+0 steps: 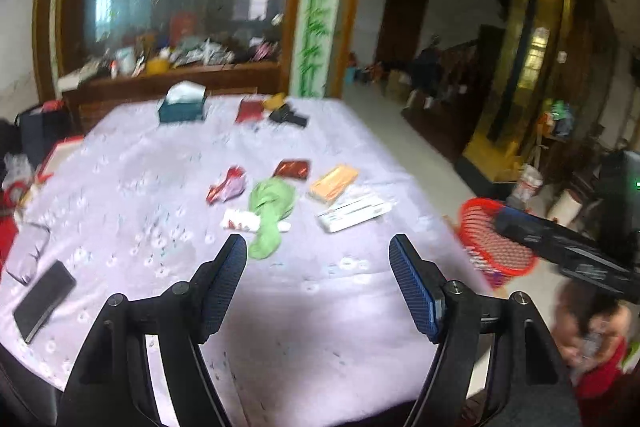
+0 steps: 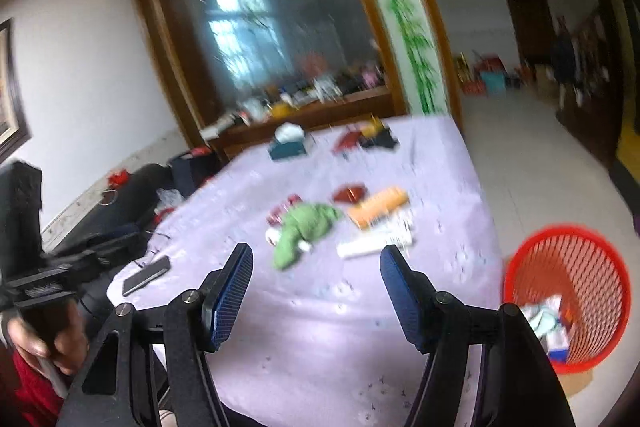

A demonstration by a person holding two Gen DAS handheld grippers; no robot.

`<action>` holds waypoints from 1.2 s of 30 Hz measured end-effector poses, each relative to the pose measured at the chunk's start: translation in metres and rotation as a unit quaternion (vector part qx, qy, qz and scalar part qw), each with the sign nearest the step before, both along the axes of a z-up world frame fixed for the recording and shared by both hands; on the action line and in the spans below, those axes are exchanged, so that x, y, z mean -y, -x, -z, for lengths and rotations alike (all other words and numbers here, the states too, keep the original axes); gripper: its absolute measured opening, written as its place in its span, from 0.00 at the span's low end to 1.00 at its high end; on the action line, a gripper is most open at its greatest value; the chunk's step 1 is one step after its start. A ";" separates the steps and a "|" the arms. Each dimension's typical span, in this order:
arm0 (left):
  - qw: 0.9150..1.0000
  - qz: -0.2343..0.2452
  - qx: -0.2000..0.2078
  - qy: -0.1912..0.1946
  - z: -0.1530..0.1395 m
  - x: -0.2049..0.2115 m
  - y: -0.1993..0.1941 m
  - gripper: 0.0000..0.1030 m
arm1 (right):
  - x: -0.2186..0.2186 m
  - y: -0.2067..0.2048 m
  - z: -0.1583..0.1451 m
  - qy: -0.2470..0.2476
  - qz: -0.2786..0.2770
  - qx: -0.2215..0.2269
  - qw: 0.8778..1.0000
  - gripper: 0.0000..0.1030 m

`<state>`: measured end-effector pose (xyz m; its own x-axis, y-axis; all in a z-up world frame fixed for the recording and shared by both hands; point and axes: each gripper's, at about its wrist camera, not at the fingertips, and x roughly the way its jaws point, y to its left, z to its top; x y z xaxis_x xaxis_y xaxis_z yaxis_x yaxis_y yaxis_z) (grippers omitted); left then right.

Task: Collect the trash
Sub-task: 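Move both tools back over the table and grasp the green towel with the left gripper, then grasp the white medicine box with the right gripper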

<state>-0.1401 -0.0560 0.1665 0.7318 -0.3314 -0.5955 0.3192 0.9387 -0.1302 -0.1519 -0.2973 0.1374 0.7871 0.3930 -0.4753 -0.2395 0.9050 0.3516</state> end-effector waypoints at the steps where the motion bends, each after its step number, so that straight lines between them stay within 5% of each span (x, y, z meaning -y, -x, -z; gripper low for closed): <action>1: 1.000 -0.005 -0.014 -0.005 0.012 0.000 -0.016 0.70 | 0.002 -0.005 0.004 -0.004 0.002 -0.009 1.000 0.69; 6: 0.998 -0.032 -0.049 -0.035 0.059 0.005 -0.092 0.70 | 0.008 -0.016 0.016 0.003 0.028 -0.019 0.999 0.69; 13: 0.992 -0.032 -0.120 -0.001 0.095 0.015 -0.183 0.71 | 0.017 -0.032 0.033 0.000 0.043 -0.055 0.998 0.69; 21: 0.985 -0.055 -0.153 -0.052 0.137 0.039 -0.232 0.65 | 0.022 -0.055 0.047 -0.022 0.053 -0.085 0.995 0.69; 22: 0.985 -0.060 -0.154 -0.047 0.140 0.037 -0.235 0.55 | 0.022 -0.058 0.049 -0.025 0.054 -0.090 0.994 0.69; 26: 0.986 -0.060 -0.153 -0.012 0.138 0.022 -0.231 0.43 | 0.018 -0.069 0.054 -0.030 0.054 -0.101 0.993 0.69; 31: 0.990 -0.058 -0.128 0.019 0.120 0.006 -0.202 0.42 | 0.010 -0.088 0.063 -0.051 0.050 -0.122 0.990 0.68; 36: 0.995 -0.046 -0.086 0.027 0.102 -0.004 -0.160 0.42 | 0.002 -0.120 0.083 -0.083 0.054 -0.160 0.982 0.57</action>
<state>0.0197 -0.0516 0.0649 0.6497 -0.3018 -0.6977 0.2001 0.9533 -0.2261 -0.0318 -0.2992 0.0539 0.6496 0.4077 -0.6417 0.0017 0.8433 0.5374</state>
